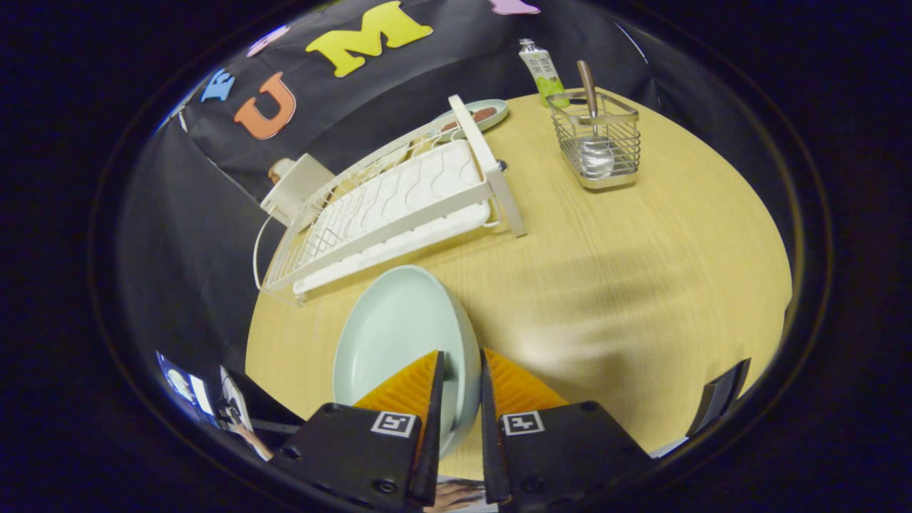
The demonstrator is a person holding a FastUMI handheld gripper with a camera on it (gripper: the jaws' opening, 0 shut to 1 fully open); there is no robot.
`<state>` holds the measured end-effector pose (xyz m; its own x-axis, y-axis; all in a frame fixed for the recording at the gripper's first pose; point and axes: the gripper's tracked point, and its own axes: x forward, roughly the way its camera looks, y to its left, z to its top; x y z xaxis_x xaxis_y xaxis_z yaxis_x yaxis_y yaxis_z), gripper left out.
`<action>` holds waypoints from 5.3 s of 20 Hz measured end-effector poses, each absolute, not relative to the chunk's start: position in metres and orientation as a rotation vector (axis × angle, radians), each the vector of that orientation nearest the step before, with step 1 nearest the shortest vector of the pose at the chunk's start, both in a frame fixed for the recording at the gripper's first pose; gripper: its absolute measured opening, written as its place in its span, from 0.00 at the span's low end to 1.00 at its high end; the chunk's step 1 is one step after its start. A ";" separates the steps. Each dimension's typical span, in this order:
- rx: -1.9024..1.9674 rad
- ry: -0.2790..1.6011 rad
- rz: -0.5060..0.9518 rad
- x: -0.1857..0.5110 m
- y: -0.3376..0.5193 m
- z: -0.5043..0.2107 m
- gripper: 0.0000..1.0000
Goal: Take the plate from the dish rack, then take the spoon from the basket and place it into the plate.
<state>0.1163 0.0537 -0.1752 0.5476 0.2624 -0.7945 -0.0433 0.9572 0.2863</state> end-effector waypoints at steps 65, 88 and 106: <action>-0.046 0.163 -0.128 0.259 -0.058 0.095 0.14; -0.055 0.147 0.059 0.088 0.147 -0.075 0.16; -0.122 0.075 0.005 0.072 0.121 -0.062 0.83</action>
